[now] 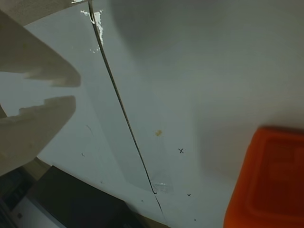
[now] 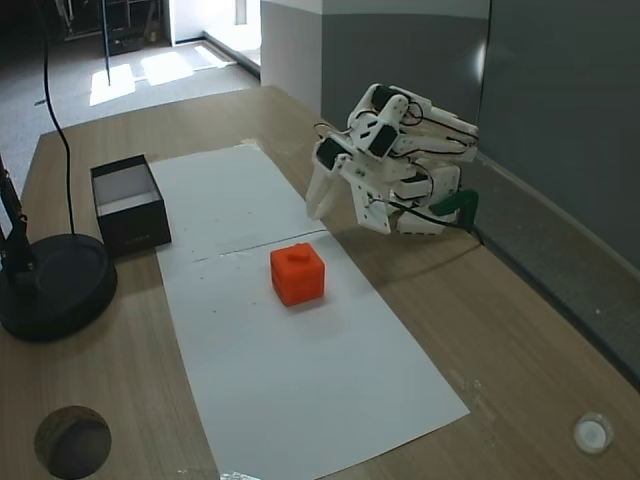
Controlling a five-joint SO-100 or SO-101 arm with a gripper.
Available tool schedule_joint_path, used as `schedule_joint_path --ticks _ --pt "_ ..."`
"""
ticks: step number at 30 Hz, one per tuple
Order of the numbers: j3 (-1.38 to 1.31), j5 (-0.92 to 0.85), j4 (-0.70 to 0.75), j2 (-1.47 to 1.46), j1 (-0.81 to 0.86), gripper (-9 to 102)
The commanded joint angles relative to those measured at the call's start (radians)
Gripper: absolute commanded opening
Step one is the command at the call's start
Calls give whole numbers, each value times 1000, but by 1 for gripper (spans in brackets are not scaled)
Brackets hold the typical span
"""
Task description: Grab a orange square and put it in the box.
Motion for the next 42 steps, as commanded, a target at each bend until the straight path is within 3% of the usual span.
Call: schedule_joint_path --ticks 1,30,32,39,42 --pt "-28 6 3 21 -2 0" --pt "-28 2 2 21 -23 0" --pt "-17 -2 -54 21 -35 0" --pt "-77 14 -186 2 -51 26" --pt "-193 34 -179 -44 -57 27"
